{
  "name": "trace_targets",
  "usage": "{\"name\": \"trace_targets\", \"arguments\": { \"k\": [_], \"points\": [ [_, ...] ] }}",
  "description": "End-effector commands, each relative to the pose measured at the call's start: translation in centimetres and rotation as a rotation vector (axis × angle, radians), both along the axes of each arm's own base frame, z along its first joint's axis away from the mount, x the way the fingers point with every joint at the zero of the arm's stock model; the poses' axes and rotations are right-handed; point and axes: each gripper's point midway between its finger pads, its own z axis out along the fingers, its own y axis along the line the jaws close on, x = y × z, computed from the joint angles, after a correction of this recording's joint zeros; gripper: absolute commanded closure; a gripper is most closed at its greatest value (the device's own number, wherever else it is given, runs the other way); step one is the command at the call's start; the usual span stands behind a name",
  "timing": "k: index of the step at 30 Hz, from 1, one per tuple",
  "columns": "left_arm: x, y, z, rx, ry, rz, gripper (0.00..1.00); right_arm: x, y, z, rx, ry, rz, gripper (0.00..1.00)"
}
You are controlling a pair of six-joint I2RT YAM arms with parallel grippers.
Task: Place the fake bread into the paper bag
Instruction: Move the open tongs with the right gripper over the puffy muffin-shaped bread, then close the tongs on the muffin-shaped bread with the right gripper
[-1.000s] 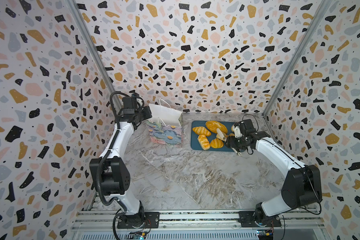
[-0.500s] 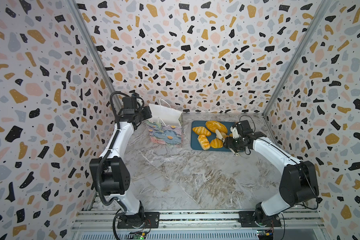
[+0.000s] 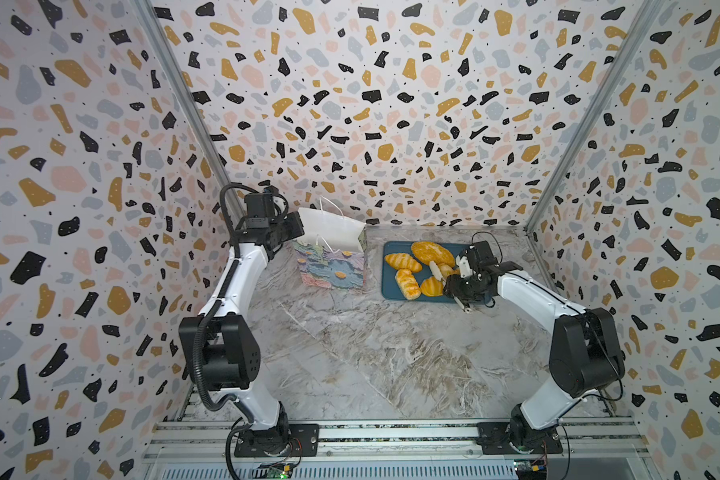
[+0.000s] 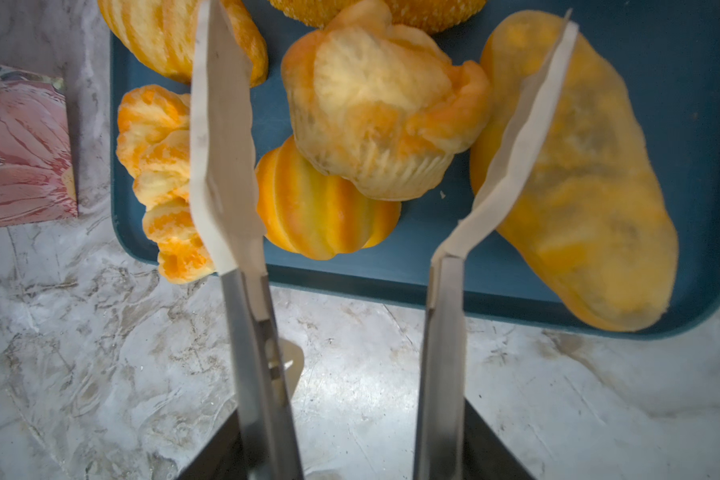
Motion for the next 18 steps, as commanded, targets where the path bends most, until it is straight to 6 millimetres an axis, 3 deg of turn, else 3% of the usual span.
{"name": "trace_targets", "arguments": {
  "k": [1,18],
  "points": [
    [0.05,-0.04,1.34,-0.01,-0.05,-0.007,1.0,1.41,0.89,2.2,0.029,-0.06,0.01,0.4],
    [0.05,-0.09,1.29,-0.013,-0.049,-0.009,1.0,1.57,1.22,2.61,0.041,-0.064,0.03,0.63]
  ]
}}
